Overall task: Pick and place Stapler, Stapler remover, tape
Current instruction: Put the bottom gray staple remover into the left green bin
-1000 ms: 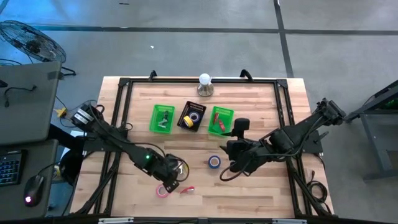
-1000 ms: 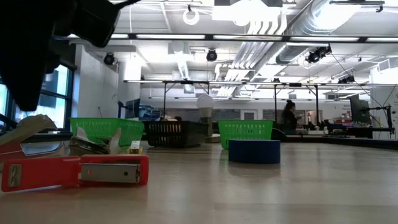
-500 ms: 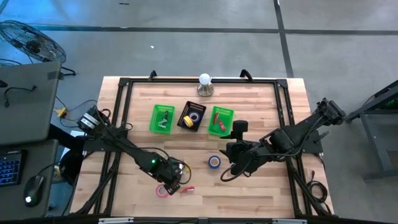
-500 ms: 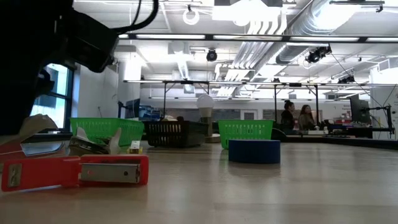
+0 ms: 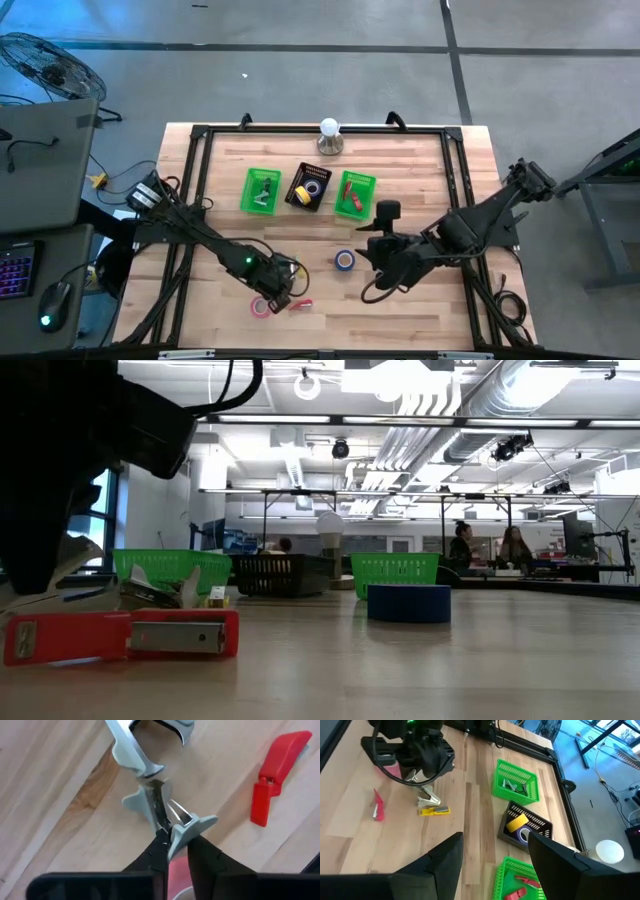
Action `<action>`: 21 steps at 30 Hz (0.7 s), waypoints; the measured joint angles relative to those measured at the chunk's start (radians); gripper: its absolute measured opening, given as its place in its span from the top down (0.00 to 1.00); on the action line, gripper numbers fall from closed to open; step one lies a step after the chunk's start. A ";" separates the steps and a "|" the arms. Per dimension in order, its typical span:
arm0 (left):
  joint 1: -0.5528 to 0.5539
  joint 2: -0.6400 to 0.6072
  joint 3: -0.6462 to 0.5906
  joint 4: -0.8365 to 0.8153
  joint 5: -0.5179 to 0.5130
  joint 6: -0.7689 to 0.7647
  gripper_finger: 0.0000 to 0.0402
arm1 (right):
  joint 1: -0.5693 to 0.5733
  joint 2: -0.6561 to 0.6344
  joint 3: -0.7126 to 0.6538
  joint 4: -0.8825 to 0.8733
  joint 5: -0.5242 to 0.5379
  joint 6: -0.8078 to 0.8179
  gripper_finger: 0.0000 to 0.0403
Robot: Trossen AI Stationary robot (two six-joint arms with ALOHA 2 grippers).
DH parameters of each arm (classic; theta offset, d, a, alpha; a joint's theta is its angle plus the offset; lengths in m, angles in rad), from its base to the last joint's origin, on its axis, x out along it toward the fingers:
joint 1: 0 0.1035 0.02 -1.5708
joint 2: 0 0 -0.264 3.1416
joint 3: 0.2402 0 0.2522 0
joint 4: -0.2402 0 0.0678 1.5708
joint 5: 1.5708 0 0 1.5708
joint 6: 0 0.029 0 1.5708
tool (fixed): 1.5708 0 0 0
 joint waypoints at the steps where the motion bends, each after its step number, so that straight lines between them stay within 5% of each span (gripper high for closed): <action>1: 0.000 0.000 0.000 -0.005 -0.001 0.001 0.91 | 0.005 0.000 0.000 0.000 0.000 0.002 0.47; 7: 0.014 0.003 0.061 -0.143 -0.025 0.026 0.91 | 0.018 0.000 0.000 0.002 0.006 0.000 0.48; 21: 0.249 -0.008 0.548 -0.910 -0.249 0.417 0.91 | 0.017 0.000 0.000 -0.001 0.006 -0.022 0.50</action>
